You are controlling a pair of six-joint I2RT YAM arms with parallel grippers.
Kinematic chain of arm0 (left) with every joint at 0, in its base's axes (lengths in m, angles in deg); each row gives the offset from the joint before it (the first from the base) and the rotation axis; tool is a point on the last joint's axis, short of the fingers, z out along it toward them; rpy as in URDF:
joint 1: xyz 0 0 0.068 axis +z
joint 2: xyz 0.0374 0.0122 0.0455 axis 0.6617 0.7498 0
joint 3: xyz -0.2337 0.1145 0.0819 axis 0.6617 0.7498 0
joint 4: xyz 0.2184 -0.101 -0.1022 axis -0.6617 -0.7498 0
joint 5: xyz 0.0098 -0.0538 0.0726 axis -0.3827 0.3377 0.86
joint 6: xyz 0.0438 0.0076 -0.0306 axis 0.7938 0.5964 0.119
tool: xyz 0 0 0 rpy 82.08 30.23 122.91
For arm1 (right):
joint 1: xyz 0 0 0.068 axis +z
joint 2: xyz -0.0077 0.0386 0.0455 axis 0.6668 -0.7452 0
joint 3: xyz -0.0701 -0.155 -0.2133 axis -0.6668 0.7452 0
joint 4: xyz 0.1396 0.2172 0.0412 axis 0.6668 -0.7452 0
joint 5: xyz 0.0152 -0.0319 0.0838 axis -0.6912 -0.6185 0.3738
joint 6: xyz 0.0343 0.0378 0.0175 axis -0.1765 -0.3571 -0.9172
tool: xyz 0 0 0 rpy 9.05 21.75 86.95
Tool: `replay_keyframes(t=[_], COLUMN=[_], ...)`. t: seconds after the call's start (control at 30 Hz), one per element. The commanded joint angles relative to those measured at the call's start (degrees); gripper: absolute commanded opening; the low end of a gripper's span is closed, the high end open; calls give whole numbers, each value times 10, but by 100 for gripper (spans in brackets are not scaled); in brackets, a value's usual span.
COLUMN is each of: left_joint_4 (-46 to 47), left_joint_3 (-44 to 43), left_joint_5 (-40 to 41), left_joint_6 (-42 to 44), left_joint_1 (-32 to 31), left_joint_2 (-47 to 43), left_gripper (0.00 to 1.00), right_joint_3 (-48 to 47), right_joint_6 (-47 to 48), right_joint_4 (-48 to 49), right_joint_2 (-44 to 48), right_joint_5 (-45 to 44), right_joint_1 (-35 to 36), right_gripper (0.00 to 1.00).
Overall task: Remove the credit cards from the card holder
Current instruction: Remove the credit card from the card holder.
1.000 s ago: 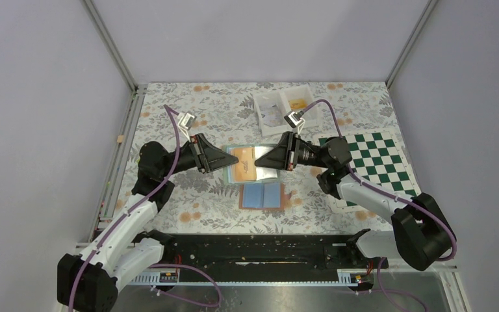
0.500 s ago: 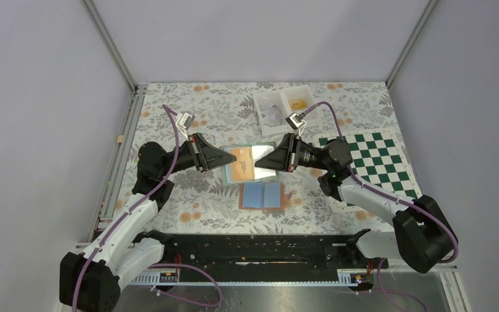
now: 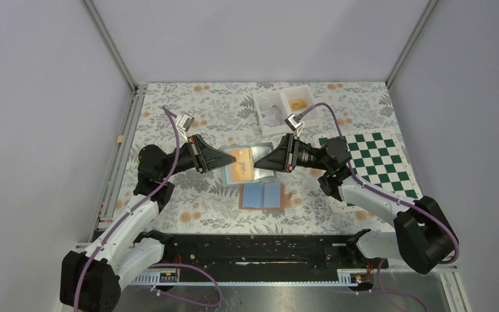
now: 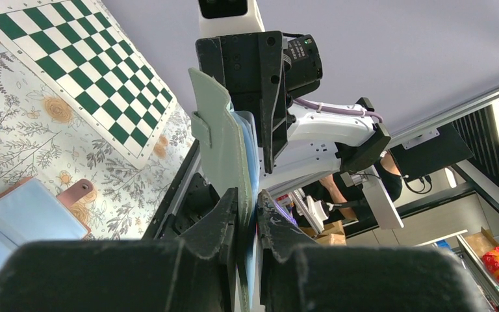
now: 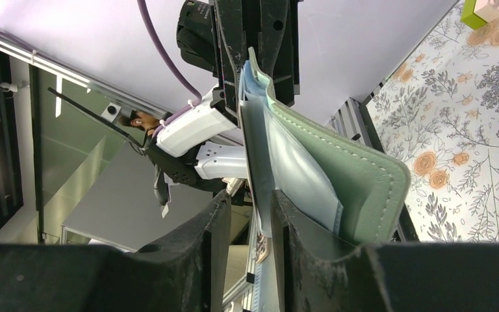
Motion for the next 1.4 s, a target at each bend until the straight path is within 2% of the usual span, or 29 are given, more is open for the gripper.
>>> replay_keyframes(t=[0.0, 0.13, 0.53, 0.6, 0.67, 0.73, 0.83, 0.97, 1.17, 1.37], left_joint_4=[61, 60, 25, 25, 25, 31, 35, 37, 44, 108], left_joint_3=[-2, -2, -12, -12, -13, -14, -15, -16, -13, 2], left_joint_5=[-6, -5, -5, -7, -11, -19, -27, -23, -22, -22], left_joint_6=[-13, -13, 8, 5, 1, -5, -8, -11, -22, -67], left_joint_1=[1, 1, 1, 1, 1, 1, 1, 2, 9, 15], left_joint_2=[0, 7, 4, 5, 8, 12, 13, 4, -2, 5], left_gripper=[0, 0, 0, 0, 0, 3, 19, 30, 34, 35], right_joint_3=[-30, -41, -54, -53, -53, -47, -36, -26, -11, 1], right_joint_6=[15, 10, 31, 26, 20, 9, 4, -7, -42, -42], right_joint_4=[-2, 8, -33, -25, -11, 6, 21, 39, 93, 98], right_joint_2=[6, -3, -15, -16, -20, -20, -19, -22, -31, -26], right_joint_5=[-10, -12, -27, -29, -27, -33, -47, -59, -64, -64], right_joint_1=[7, 19, 37, 37, 37, 36, 36, 35, 28, 24], right_gripper=[35, 28, 25, 20, 0, 0, 0, 0, 0, 0])
